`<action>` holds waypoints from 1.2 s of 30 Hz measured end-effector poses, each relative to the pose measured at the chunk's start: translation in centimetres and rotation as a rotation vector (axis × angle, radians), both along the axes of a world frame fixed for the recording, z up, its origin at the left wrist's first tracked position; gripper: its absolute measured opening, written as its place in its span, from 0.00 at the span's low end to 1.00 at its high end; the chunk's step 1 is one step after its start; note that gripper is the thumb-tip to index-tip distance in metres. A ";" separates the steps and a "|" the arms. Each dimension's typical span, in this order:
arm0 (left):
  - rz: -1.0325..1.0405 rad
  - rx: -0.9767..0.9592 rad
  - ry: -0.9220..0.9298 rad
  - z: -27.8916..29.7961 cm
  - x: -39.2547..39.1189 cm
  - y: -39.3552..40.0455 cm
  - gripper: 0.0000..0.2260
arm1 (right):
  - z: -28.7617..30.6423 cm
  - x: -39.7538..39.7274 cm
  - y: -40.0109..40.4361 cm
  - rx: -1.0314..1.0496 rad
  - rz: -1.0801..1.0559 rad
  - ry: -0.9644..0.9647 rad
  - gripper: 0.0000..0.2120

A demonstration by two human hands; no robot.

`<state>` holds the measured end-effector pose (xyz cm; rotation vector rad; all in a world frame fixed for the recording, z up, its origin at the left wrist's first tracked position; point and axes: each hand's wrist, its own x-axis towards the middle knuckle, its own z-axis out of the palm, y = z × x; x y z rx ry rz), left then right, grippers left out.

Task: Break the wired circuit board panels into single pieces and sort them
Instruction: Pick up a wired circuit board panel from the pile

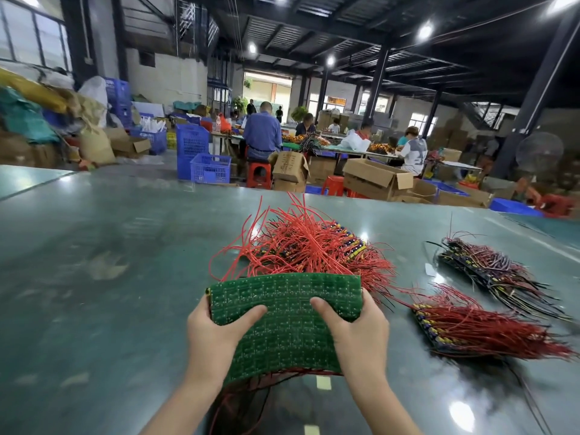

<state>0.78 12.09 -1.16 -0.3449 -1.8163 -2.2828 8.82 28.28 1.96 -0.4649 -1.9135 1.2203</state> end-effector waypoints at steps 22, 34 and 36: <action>0.141 -0.100 0.056 -1.7 3.3 2.4 0.25 | -4.0 -0.8 -3.6 0.001 -0.213 -0.024 0.09; -0.040 0.090 -0.040 -0.6 -1.5 -0.1 0.11 | -4.6 -0.1 2.3 -0.527 0.076 0.045 0.08; -0.090 0.158 -0.071 0.0 -2.0 -0.5 0.10 | -4.6 -0.1 2.7 -0.705 0.064 0.099 0.10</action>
